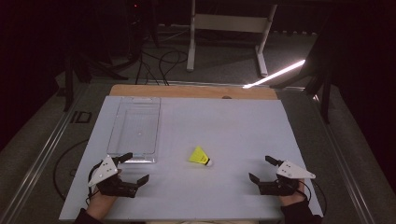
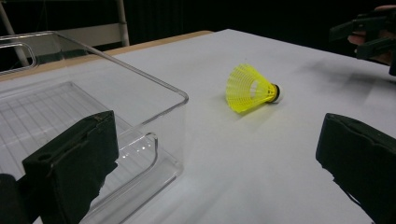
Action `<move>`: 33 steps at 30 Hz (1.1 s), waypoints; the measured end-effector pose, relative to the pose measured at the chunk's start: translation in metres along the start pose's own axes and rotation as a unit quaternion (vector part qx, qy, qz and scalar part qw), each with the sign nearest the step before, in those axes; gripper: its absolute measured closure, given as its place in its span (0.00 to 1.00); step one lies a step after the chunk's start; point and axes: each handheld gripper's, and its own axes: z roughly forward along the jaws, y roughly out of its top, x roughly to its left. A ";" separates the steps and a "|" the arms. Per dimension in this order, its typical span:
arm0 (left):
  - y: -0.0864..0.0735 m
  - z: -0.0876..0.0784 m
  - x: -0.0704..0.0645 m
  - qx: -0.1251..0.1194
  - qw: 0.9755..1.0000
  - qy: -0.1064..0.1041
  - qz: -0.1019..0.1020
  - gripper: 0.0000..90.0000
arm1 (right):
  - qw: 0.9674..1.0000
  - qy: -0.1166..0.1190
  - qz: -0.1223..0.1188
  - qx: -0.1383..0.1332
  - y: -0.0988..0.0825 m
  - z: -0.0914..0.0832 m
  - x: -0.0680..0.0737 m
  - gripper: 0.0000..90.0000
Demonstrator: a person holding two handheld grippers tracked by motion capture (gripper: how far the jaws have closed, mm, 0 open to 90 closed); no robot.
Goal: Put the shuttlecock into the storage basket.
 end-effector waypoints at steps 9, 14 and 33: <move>0.000 0.000 0.000 0.001 1.000 -0.002 -0.001 0.00 | 1.000 -0.006 -0.004 -0.008 0.002 -0.001 0.001 0.09; 0.000 0.000 0.000 0.002 1.000 -0.006 -0.002 0.00 | 1.000 -0.005 -0.006 -0.005 0.002 0.000 0.001 0.09; 0.045 -0.019 0.006 0.012 0.998 -0.058 -0.009 0.00 | 1.000 0.000 -0.001 -0.011 0.003 0.001 0.002 0.09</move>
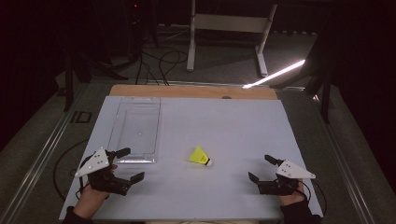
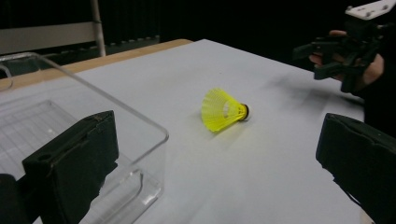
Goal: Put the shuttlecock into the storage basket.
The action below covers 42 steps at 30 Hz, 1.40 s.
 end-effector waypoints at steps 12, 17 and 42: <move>0.036 0.001 -0.001 0.060 0.997 -0.040 0.041 0.00 | 1.000 0.000 -0.005 -0.003 0.001 -0.001 0.001 0.09; 0.048 0.004 -0.003 0.087 0.993 -0.053 0.061 0.00 | 1.000 0.002 -0.005 -0.002 0.001 0.000 0.001 0.09; 0.067 0.022 -0.003 0.207 0.973 -0.065 0.076 0.00 | 1.000 0.015 -0.008 -0.003 0.002 0.001 0.003 0.09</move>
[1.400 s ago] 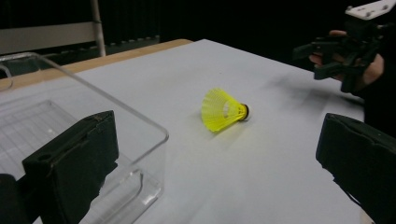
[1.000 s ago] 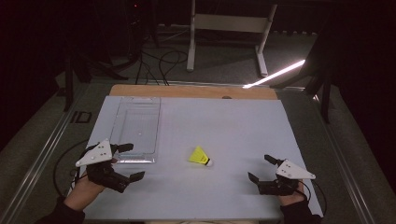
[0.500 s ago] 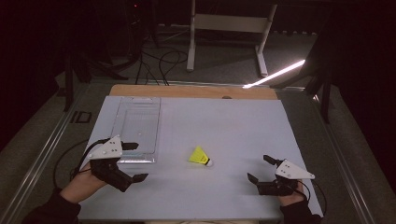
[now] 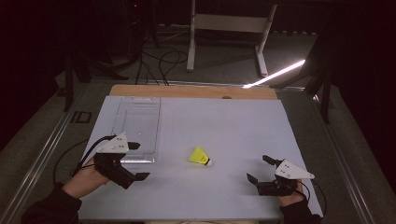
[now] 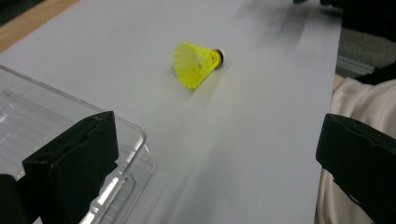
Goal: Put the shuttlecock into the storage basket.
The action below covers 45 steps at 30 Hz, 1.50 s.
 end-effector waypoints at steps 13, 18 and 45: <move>0.008 0.015 -0.003 0.067 0.997 -0.018 0.024 0.00 | 1.000 0.005 0.005 0.001 0.000 0.001 0.000 0.09; 0.011 0.022 -0.004 0.113 0.993 -0.027 0.023 0.00 | 1.000 0.007 0.006 0.002 0.000 0.001 0.000 0.09; 0.036 0.048 -0.005 0.204 0.972 -0.101 0.049 0.00 | 1.000 0.011 0.002 0.009 0.000 0.002 0.001 0.09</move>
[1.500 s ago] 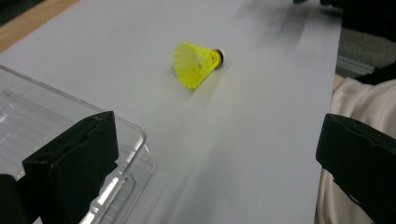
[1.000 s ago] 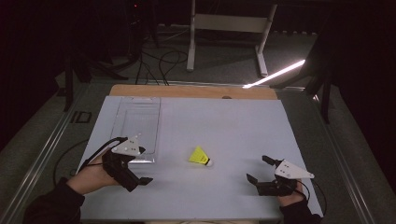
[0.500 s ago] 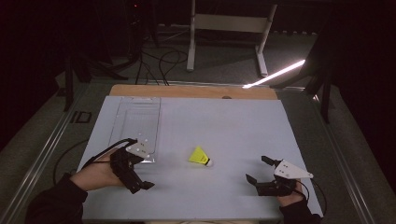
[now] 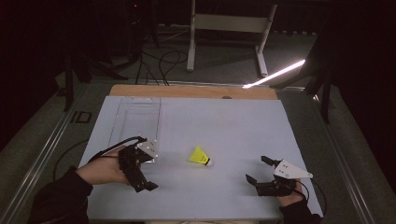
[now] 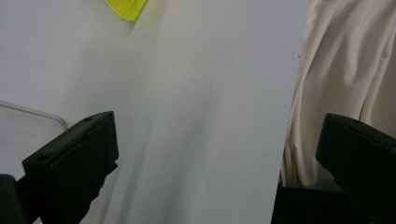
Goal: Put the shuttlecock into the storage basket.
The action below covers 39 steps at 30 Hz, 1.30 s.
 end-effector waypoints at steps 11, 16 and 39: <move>0.020 0.004 0.007 0.000 1.000 -0.027 0.009 0.00 | 1.000 0.002 0.002 0.000 0.000 0.000 0.000 0.09; 0.028 0.003 0.010 -0.006 0.999 -0.033 0.007 0.00 | 1.000 0.003 0.001 0.000 0.000 0.000 0.000 0.09; 0.062 0.023 0.035 -0.029 0.999 -0.018 -0.005 0.00 | 1.000 0.005 -0.001 0.000 -0.001 0.001 0.000 0.09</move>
